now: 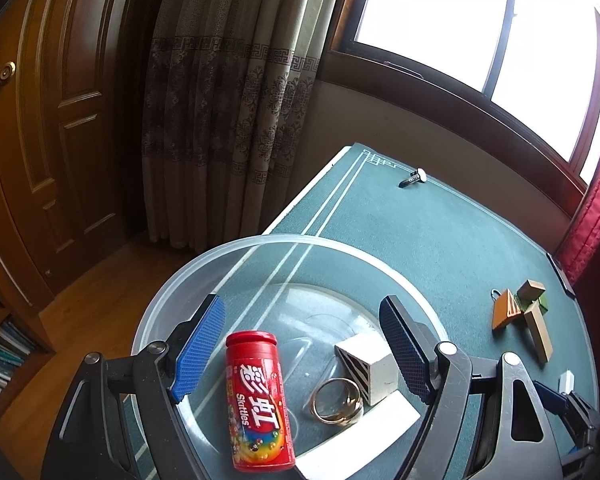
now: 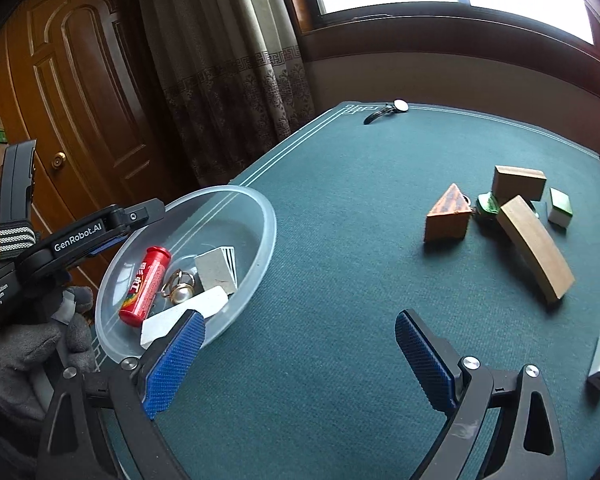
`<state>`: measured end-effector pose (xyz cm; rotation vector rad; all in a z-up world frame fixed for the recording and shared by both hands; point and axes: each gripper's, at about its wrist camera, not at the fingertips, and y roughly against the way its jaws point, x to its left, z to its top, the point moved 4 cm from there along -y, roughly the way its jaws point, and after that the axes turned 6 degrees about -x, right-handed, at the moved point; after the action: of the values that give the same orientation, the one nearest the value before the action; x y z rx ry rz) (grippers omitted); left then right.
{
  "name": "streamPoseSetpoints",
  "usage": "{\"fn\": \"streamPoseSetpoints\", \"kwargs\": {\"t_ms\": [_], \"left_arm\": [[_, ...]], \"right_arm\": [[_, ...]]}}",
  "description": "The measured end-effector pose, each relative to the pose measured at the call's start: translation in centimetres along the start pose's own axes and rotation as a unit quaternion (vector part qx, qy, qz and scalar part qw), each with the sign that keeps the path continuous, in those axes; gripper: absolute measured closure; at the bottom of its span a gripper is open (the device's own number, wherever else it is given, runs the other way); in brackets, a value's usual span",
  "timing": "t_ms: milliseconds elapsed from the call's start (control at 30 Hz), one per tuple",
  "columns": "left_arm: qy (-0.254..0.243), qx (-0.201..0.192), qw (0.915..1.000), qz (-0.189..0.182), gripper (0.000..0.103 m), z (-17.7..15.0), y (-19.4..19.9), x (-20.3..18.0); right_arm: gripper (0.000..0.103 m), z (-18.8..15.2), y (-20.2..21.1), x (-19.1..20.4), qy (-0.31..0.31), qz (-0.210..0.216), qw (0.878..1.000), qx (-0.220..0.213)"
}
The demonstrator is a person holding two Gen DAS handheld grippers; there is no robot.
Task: Organize rigid objects
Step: 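Lower the white-grey plank into the bowl and open the right tool, then grasp the white phone charger with the right tool while the left tool withdraws from the bowl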
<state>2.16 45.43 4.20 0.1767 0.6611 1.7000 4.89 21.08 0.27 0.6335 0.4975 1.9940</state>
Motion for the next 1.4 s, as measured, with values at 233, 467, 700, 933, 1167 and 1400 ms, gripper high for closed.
{"fn": "streamPoseSetpoints", "kwargs": {"t_ms": [233,467,700,933,1167,1400], "left_arm": [[-0.014,0.01,0.9998,-0.013,0.022,-0.6,-0.2,-1.8],[-0.031,0.017,0.999,-0.027,0.022,-1.0,-0.3,-3.9],[-0.054,0.023,0.9973,-0.042,0.022,-1.5,-0.2,-6.6],[-0.079,0.028,0.9948,-0.058,0.023,-2.0,0.3,-9.5],[-0.105,0.038,0.9908,-0.077,0.022,-2.9,0.4,-12.8],[-0.132,0.056,0.984,-0.107,0.022,-4.5,0.2,-16.5]], "right_arm": [[0.005,-1.1,2.0,-4.1,-0.035,-0.049,0.998,-0.008],[0.005,-2.2,4.5,-8.7,-0.079,-0.094,0.992,-0.018],[0.005,-2.8,6.2,-13.0,-0.121,-0.129,0.984,-0.033],[0.005,-3.3,7.4,-16.5,-0.146,-0.153,0.976,-0.046],[0.005,-4.0,9.5,-19.3,-0.164,-0.178,0.968,-0.06],[0.005,-4.4,10.4,-20.3,-0.165,-0.2,0.964,-0.06]]}}
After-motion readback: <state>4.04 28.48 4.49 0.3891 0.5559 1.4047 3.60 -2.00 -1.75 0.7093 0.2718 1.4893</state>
